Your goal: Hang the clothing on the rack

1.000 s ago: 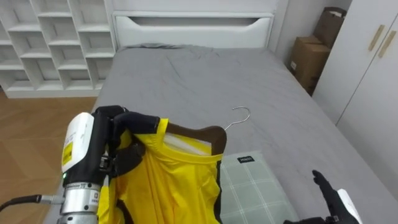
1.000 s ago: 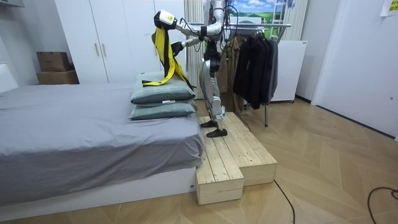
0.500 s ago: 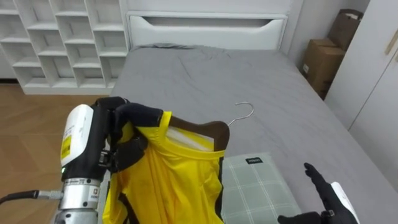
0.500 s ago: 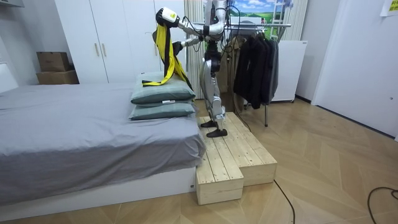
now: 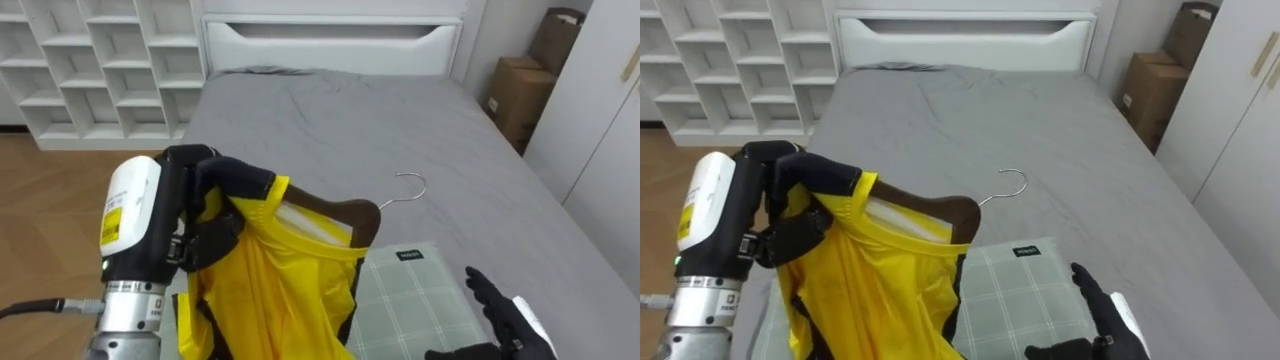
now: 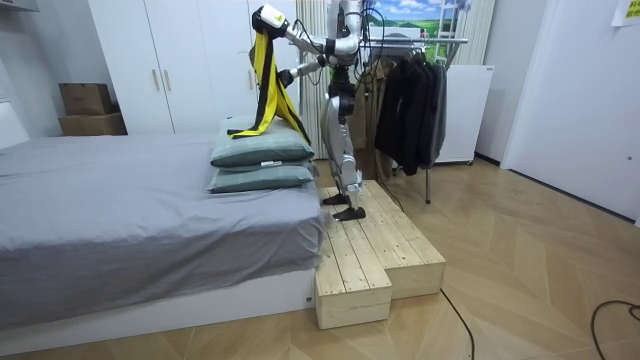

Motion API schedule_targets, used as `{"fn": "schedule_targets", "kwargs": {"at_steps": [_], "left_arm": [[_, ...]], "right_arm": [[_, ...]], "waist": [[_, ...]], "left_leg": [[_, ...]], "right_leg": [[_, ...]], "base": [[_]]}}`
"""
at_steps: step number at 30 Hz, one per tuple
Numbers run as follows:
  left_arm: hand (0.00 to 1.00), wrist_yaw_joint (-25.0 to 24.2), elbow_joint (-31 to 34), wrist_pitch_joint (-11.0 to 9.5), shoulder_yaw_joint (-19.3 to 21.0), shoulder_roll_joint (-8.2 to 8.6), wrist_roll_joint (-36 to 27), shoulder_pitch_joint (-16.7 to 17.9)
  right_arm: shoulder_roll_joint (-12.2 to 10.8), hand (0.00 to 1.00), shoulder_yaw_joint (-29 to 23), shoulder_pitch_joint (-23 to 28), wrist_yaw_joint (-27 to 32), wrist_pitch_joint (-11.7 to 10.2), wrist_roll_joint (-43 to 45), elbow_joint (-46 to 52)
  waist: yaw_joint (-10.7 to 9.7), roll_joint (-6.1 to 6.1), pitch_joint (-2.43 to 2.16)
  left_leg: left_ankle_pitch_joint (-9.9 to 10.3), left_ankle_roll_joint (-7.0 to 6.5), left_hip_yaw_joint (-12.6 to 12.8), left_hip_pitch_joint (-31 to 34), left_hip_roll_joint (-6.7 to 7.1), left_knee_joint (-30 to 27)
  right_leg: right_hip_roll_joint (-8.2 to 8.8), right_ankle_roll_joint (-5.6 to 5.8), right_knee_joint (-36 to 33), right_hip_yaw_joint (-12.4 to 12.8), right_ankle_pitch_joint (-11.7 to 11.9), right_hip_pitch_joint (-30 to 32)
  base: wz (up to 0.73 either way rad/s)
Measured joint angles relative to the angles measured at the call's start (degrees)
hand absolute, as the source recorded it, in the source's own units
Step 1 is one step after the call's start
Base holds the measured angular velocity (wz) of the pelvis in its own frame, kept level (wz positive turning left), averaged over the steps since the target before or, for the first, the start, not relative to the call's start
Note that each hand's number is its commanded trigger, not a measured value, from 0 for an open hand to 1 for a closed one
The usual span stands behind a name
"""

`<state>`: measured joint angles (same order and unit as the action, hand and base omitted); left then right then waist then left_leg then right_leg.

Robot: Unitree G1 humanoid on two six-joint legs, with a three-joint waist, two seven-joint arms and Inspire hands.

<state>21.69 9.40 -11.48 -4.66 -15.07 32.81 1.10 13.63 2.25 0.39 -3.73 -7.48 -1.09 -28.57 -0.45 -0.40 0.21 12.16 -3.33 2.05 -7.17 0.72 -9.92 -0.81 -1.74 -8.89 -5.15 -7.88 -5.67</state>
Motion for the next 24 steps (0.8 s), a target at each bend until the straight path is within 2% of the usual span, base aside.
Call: {"fn": "schedule_targets", "kwargs": {"at_steps": [6,9,13,16,24], "left_arm": [[1.0,-0.1,0.0,-0.1,-0.1,0.13,-1.2,-1.1],[1.0,-0.1,0.2,-0.1,0.0,0.12,-1.2,-1.6],[1.0,-0.1,0.3,-0.1,-0.8,0.11,-1.2,-1.6],[1.0,-0.9,0.3,-0.1,-1.2,0.11,-1.2,-1.7],[1.0,-2.7,0.3,-0.1,-1.3,0.08,-1.1,-1.8]], "right_arm": [[-0.2,0.0,3.1,-2.6,-3.0,-0.1,-13.1,-0.4],[-0.3,0.0,3.6,-3.7,-4.9,-0.1,-14.7,-0.7],[-0.3,0.0,5.8,-4.8,-7.6,0.0,-16.9,-1.0],[-0.2,0.0,7.4,-6.8,-10.9,0.1,-22.1,-3.3],[-0.1,0.0,7.9,-8.3,-16.3,0.2,-26.4,-4.7]], "waist": [[0.5,0.81,0.55],[1.0,1.41,0.86],[1.1,1.44,0.85],[1.0,1.34,0.82],[1.8,-0.34,0.57]], "left_leg": [[0.0,0.0,-0.8,-0.5,0.1,-0.5],[0.0,0.0,-1.1,-0.1,0.19,-0.4],[0.0,0.0,-1.5,0.6,0.19,-0.4],[0.0,0.01,-1.6,0.5,0.2,-0.6],[0.0,0.01,-1.6,0.4,0.2,-0.7]], "right_leg": [[0.49,0.03,0.2,-1.4,0.0,-1.1],[0.49,0.03,0.2,-1.5,0.0,-0.8],[0.5,0.02,0.1,-2.3,0.0,-0.3],[0.57,0.02,0.1,-2.4,0.0,-0.4],[0.59,0.02,0.1,-2.4,0.0,-0.4]], "base": [[0.07],[0.04],[0.09],[0.01],[0.0]]}}
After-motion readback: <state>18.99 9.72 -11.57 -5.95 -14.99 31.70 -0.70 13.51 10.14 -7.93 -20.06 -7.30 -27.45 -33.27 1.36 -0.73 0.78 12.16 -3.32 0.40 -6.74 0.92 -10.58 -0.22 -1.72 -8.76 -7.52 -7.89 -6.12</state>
